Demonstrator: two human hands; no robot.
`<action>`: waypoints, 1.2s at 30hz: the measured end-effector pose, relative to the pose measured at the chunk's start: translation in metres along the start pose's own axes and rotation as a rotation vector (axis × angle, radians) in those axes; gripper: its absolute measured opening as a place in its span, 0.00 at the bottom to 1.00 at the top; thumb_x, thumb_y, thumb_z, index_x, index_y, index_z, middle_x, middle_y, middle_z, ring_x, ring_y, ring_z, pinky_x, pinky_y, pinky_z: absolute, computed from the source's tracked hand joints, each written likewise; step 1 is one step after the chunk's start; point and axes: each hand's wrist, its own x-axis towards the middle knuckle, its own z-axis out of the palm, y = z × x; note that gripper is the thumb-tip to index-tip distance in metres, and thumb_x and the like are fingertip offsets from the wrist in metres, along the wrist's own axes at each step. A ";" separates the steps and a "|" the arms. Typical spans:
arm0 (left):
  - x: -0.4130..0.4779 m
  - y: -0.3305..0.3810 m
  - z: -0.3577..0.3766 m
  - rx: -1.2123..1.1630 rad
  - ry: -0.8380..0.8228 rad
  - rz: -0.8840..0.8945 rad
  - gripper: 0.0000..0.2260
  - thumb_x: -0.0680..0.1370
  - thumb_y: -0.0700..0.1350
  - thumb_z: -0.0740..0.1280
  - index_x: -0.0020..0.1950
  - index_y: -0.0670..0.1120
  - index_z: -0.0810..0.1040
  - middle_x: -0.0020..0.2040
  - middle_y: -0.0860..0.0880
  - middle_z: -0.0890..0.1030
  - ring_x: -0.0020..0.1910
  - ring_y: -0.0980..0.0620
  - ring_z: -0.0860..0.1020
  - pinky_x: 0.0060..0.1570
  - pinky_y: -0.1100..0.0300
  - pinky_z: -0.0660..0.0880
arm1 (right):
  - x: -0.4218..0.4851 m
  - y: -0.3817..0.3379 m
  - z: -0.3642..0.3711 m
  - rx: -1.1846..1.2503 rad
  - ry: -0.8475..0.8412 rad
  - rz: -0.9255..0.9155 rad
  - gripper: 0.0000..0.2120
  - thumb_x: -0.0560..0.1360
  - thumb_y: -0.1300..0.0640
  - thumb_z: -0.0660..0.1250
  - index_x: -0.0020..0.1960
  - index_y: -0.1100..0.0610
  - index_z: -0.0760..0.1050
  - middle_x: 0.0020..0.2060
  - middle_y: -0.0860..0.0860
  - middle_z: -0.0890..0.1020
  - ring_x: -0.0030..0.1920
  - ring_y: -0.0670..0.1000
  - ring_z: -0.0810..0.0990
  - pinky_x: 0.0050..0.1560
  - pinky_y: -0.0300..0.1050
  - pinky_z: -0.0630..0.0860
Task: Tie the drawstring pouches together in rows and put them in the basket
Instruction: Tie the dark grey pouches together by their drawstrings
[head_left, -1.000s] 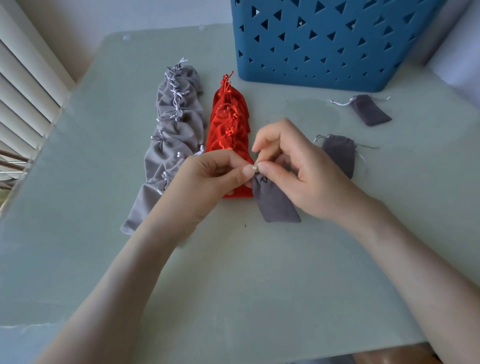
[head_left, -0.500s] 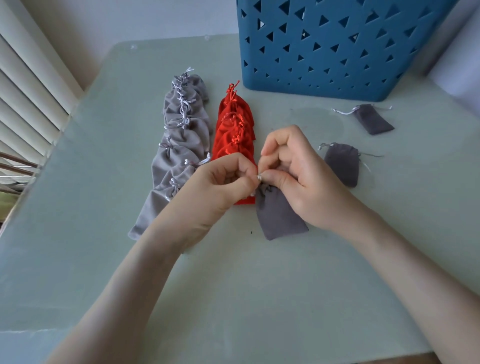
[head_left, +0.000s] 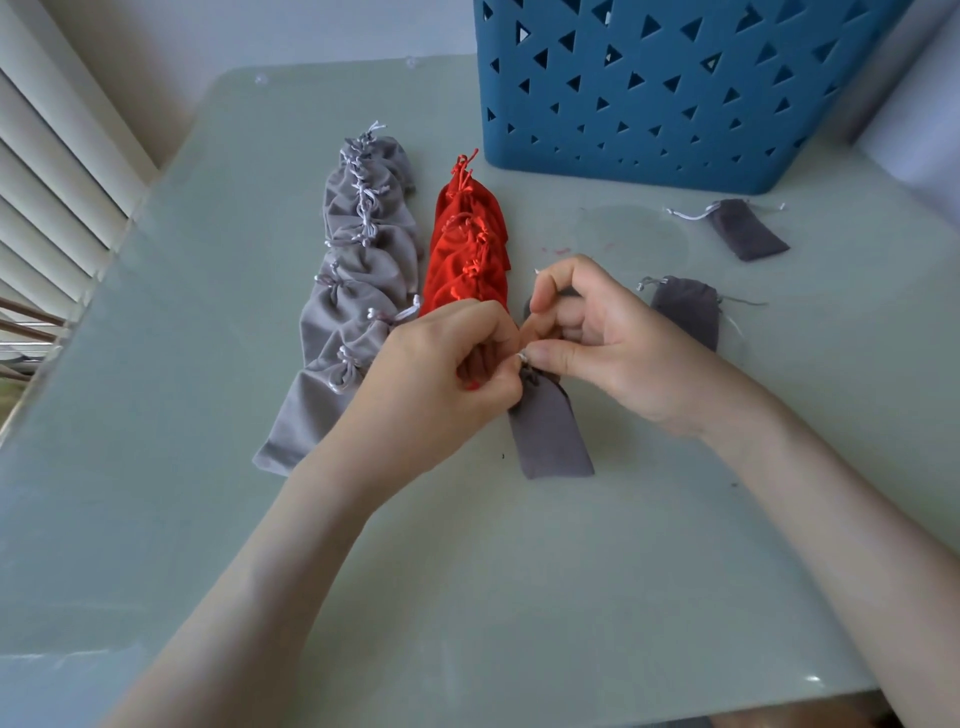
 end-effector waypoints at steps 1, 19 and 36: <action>0.000 -0.001 0.000 0.003 0.000 0.001 0.02 0.70 0.39 0.67 0.38 0.43 0.75 0.33 0.51 0.74 0.34 0.56 0.71 0.36 0.73 0.66 | 0.000 0.001 0.000 0.004 -0.001 0.001 0.11 0.71 0.61 0.64 0.48 0.52 0.65 0.41 0.52 0.79 0.44 0.50 0.75 0.48 0.42 0.71; 0.000 -0.007 -0.001 -0.389 -0.115 -0.307 0.03 0.74 0.44 0.71 0.44 0.45 0.80 0.36 0.52 0.82 0.35 0.58 0.77 0.42 0.64 0.75 | -0.003 -0.001 0.005 -0.307 0.066 -0.145 0.13 0.70 0.63 0.64 0.46 0.49 0.62 0.38 0.48 0.76 0.40 0.60 0.74 0.46 0.57 0.75; 0.002 -0.015 0.014 -0.357 -0.135 -0.214 0.06 0.73 0.51 0.63 0.42 0.50 0.72 0.34 0.57 0.73 0.34 0.56 0.69 0.37 0.64 0.67 | -0.001 -0.001 0.004 -0.339 0.185 -0.088 0.14 0.71 0.57 0.66 0.42 0.46 0.60 0.37 0.46 0.80 0.37 0.54 0.76 0.44 0.50 0.74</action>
